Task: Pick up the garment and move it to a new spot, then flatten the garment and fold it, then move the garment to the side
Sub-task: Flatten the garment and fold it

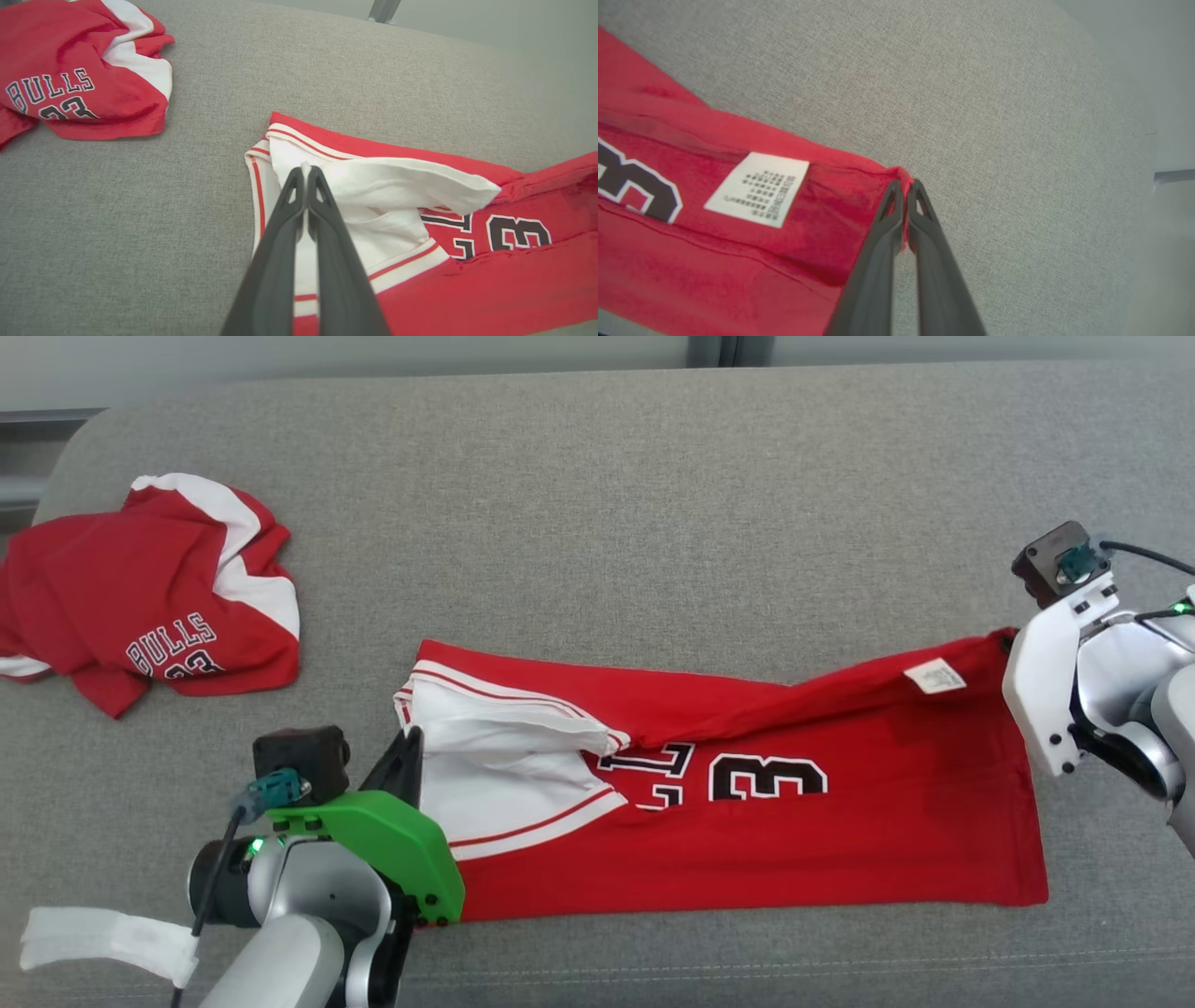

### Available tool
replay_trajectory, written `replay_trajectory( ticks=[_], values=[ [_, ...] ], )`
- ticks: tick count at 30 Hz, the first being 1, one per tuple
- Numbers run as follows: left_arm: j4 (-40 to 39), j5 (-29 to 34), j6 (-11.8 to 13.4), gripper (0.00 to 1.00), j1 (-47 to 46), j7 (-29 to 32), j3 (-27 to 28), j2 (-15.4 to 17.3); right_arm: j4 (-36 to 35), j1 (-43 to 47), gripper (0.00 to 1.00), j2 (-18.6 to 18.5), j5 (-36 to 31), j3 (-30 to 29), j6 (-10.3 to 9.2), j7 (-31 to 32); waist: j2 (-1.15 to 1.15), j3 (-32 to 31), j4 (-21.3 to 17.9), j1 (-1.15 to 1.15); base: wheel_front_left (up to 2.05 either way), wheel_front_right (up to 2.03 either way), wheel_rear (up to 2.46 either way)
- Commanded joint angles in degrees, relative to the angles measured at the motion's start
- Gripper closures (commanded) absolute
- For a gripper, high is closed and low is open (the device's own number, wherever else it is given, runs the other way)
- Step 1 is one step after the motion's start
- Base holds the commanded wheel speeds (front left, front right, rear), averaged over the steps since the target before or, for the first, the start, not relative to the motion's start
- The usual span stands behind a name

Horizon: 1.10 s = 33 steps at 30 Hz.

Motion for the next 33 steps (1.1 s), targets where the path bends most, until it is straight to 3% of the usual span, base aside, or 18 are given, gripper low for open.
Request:
replay_trajectory(
  ticks=[1, 13, 14, 15, 16, 20, 28, 29, 31, 33],
  values=[
    [-0.9, -0.2, 0.5, 1.0, 1.4, 0.4, -0.4, 0.2, -0.8, 1.0, 1.0, -1.3, 1.1, 2.1, -0.08, 0.4, 0.0, -0.7, 0.3, 0.0, 0.0, 0.0, 0.0],
    [-0.5, -0.9, 2.2, 1.0, 5.0, 1.5, -1.5, -0.2, -2.9, -2.1, 1.0, -9.9, 2.9, 18.4, -0.09, 0.1, 0.0, -1.3, 0.6, 0.0, 0.0, 0.0, 0.0],
    [-0.5, -1.0, 2.4, 1.0, 5.2, 1.5, -1.5, -0.2, -2.6, -2.5, 0.95, -10.3, 3.1, 19.4, -0.09, 0.1, 0.0, -1.4, 0.6, 0.0, 0.0, 0.0, 0.0],
    [-0.4, -0.9, 2.5, 1.0, 5.5, 1.6, -1.6, -0.1, -2.3, -2.9, 0.21, -10.5, 3.4, 19.9, -0.1, -0.2, 0.0, -1.4, 0.7, 0.0, 0.0, 0.0, 0.0],
    [-0.3, -1.1, 2.5, 1.0, 5.8, 1.6, -1.6, -0.1, -1.5, -3.3, 0.0, -10.6, 3.5, 20.1, -0.1, 0.0, 0.0, -1.5, 0.7, 0.0, 0.0, 0.0, 0.0],
    [0.3, -1.5, 2.7, 1.0, 6.6, 1.7, -1.7, 0.0, 0.8, -3.7, 0.0, -9.2, 4.6, 19.3, -0.1, -2.6, 0.0, -1.9, 0.9, 0.0, 0.0, 0.0, 0.0],
    [2.1, -1.4, 2.7, 1.0, 8.9, 1.9, -2.6, 0.9, 3.4, 1.0, 0.0, -5.4, 8.0, 11.7, -0.1, -7.8, 0.0, -4.1, 1.0, 0.0, 0.0, 0.0, 0.0],
    [2.3, -1.4, 2.7, 0.8, 9.2, 1.8, -2.6, 0.9, 3.6, 1.9, 0.0, -4.8, 8.3, 10.2, -0.09, -8.8, 0.0, -4.4, 1.0, 0.0, 0.0, 0.0, 0.0],
    [2.9, -1.2, 2.7, 0.0, 9.5, 1.6, -2.9, 1.0, 4.0, 3.8, 0.0, -3.2, 8.6, 6.7, -0.09, -10.6, 0.0, -4.9, 1.0, 0.0, 0.0, 0.0, 0.0],
    [3.5, -1.3, 2.7, 0.0, 9.9, 1.5, -3.1, 1.0, 4.0, 5.7, 0.0, -1.3, 9.5, 3.2, -0.09, -12.4, 0.0, -5.3, 0.9, 0.0, 0.0, 0.0, 0.0]
  ],
)
